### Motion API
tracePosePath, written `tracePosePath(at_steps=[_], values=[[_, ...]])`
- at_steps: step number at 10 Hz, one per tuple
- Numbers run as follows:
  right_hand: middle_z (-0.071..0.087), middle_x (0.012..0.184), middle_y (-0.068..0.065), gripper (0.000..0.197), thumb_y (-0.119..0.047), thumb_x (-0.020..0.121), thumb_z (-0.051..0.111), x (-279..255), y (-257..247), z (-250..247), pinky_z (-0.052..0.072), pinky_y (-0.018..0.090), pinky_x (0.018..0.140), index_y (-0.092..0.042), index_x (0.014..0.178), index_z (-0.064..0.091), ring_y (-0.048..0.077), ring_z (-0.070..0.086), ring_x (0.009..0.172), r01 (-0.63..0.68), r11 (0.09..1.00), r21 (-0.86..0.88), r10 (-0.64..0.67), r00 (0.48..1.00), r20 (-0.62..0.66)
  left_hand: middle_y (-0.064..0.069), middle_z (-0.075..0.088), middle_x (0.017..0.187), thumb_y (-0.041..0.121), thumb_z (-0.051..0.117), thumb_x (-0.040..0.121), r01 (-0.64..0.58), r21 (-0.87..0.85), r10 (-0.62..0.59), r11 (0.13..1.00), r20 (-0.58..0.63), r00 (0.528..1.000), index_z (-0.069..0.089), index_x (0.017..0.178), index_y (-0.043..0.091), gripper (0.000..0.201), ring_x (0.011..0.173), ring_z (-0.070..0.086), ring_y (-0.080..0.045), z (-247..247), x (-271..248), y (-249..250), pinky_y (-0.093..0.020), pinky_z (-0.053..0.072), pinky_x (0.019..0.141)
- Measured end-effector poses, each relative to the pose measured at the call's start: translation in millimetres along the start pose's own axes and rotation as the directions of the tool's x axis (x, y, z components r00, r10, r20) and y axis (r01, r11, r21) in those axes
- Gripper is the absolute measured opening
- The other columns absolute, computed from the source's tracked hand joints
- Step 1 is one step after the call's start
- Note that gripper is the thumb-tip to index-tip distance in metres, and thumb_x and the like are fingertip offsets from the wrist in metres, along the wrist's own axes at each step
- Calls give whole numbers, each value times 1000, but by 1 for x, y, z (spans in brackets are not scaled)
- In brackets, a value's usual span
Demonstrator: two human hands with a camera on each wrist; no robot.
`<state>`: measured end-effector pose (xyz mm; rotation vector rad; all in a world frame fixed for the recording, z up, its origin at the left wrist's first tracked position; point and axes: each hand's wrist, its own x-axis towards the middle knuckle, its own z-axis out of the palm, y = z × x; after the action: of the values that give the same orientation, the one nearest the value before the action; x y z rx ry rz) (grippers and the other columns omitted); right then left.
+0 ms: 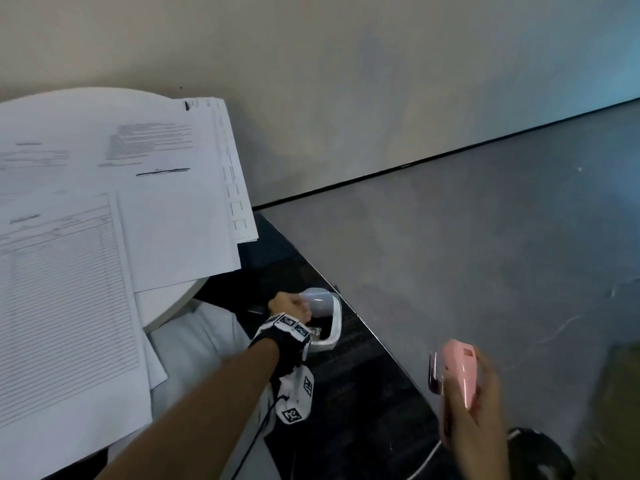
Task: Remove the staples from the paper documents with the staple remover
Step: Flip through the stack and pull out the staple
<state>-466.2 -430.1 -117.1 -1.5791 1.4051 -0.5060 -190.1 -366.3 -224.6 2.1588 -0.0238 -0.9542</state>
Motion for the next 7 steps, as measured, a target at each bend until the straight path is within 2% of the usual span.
tracePosePath(at_steps=[1, 2, 3, 4, 5, 6, 7], values=[[57, 92, -22, 41, -22, 93, 58, -5, -7, 6, 44, 36, 81, -44, 122, 40, 5, 56, 80, -1, 998, 67, 1, 1000, -11, -11, 70, 77, -1, 64, 80, -45, -36, 44, 998, -17, 999, 73, 79, 6, 12, 82, 69, -29, -5, -3, 6, -40, 58, 83], [57, 92, -23, 43, -17, 93, 57, -6, -11, 10, 41, 34, 80, -45, 122, 39, 8, 57, 81, 39, 998, 57, -39, 999, -5, -16, 72, 84, -3, 67, 72, -84, 1, 84, 996, -77, 993, 71, 65, 13, 18, 78, 69, -30, -9, -12, 12, -28, 55, 72], [56, 93, -23, 42, -14, 95, 55, -10, -29, 14, 40, 28, 71, -41, 123, 39, 0, 55, 80, 72, 994, 76, -73, 997, 8, -18, 68, 89, 2, 72, 65, -106, -1, 105, 994, -122, 987, 60, 55, 20, 24, 68, 63, -26, -15, -28, 26, -21, 46, 62], [58, 92, -17, 36, -20, 95, 55, -12, -54, 21, 43, 23, 68, -35, 125, 42, 8, 58, 82, 121, 989, 81, -124, 992, 36, -12, 70, 76, 36, 74, 72, -193, 91, 196, 977, -16, 981, 54, 54, 17, 33, 70, 66, -27, -24, -54, 53, -27, 53, 66], [61, 89, -4, 44, -53, 86, 56, -16, -86, 33, 54, 44, 70, -27, 122, 51, 22, 61, 80, 167, 980, 104, -174, 982, 70, -6, 66, 61, 45, 56, 85, -321, 80, 316, 944, 72, 946, 54, 56, 12, 44, 53, 64, -21, -41, -90, 88, -34, 59, 64], [59, 78, 5, 44, -60, 79, 60, -24, -123, 50, 49, 38, 58, -24, 104, 58, 24, 56, 69, 212, 956, 203, -243, 960, 139, -3, 56, 55, 27, 53, 94, -427, -135, 435, 894, 35, 900, 61, 67, 10, 33, 33, 50, -4, -77, -127, 124, -24, 55, 46], [61, 98, 2, 42, -31, 82, 72, -34, -168, 78, 49, 28, 61, -21, 119, 52, 19, 58, 83, 197, 920, 340, -288, 927, 240, 0, 55, 52, 23, 53, 94, -522, -218, 514, 825, -94, 852, 60, 64, 11, 33, 34, 49, -4, -145, -147, 143, -19, 49, 44]])
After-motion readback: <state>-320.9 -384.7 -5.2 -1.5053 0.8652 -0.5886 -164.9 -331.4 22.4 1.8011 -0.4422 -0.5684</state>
